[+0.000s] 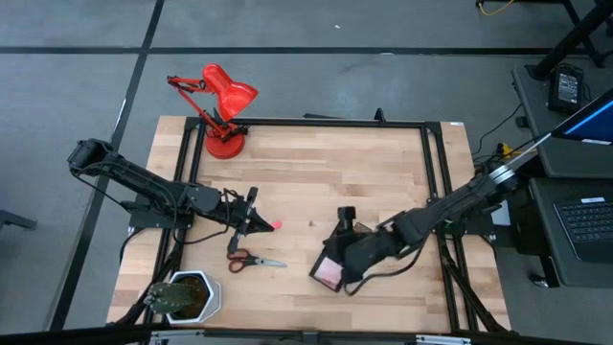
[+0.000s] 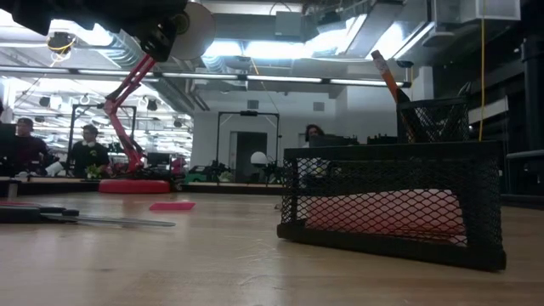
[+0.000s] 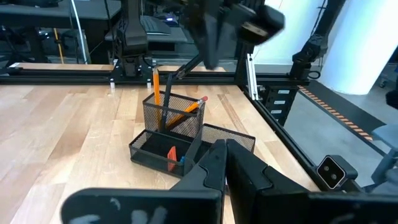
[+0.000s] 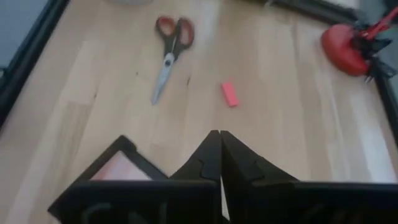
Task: Pick and place office supplies into organizer
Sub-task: Put the pink binder clip into the desk organizer
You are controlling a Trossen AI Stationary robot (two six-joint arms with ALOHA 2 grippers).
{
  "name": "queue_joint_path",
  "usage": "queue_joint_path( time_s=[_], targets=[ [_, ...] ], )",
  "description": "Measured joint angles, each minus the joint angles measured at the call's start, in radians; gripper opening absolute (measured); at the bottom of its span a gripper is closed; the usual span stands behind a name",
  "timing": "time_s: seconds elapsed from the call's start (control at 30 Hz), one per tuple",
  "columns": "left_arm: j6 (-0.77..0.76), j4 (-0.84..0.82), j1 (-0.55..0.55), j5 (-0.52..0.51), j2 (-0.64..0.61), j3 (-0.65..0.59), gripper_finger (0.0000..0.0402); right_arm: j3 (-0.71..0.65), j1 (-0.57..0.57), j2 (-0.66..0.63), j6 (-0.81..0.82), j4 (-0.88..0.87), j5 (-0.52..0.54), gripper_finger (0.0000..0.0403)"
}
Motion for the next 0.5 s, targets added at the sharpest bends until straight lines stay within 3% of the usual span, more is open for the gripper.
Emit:
queue_joint_path(
  time_s=[0.5],
  targets=[
    [0.000, -0.003, 0.000, 0.000, 0.000, 0.000, 0.0006, -0.522, -0.091, -0.393, -0.163, 0.500, 0.000, 0.0005]
  ],
)
